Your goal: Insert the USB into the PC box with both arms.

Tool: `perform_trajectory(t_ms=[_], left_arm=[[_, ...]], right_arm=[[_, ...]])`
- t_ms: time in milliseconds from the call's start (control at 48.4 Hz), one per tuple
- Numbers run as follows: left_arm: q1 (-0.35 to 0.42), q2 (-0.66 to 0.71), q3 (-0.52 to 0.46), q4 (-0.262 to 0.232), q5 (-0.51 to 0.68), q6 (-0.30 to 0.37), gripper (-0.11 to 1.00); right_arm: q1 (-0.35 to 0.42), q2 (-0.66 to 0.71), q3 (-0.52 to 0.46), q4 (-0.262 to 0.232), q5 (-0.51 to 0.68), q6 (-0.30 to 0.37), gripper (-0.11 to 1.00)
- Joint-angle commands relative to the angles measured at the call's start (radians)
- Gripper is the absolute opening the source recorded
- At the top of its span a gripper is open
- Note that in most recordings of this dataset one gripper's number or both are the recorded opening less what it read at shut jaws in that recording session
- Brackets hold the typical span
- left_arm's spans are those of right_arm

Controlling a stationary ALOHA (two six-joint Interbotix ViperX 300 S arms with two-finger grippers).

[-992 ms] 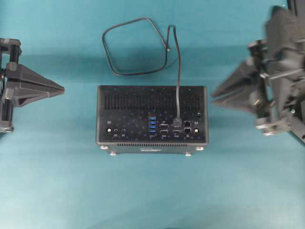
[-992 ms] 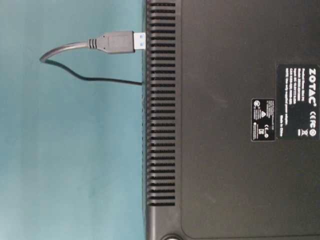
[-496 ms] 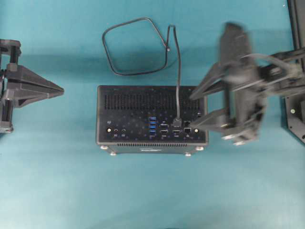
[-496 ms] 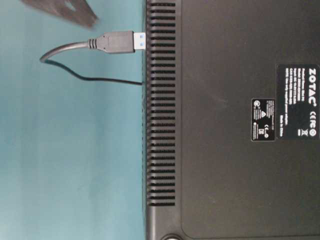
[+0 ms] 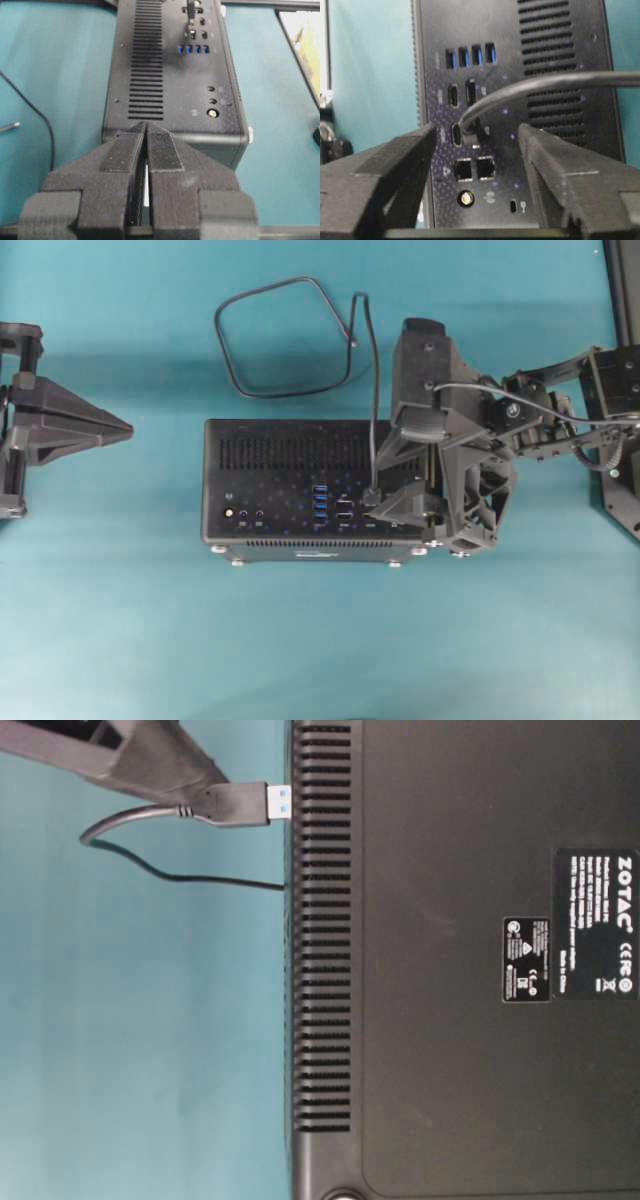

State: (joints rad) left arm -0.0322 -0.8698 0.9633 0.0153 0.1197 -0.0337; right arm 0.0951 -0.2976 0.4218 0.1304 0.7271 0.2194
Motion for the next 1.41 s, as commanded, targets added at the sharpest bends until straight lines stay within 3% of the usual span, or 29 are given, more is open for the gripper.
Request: perform_trajectory(t_ms=[0, 703, 1385], left_arm=[[-0.002, 0.002, -0.012, 0.003, -0.005, -0.002, 0.0], [0.0, -0.026, -0.005, 0.002, 0.005, -0.002, 0.0], [0.0, -0.026, 0.002, 0.002, 0.005, -0.005, 0.0]], right_arm=[[0.005, -0.003, -0.028, 0.002, 0.0, 0.006, 0.69], [0.002, 0.069, -0.114, -0.005, 0.12, -0.002, 0.66], [-0.005, 0.067, -0.121, -0.005, 0.127, -0.002, 0.22]])
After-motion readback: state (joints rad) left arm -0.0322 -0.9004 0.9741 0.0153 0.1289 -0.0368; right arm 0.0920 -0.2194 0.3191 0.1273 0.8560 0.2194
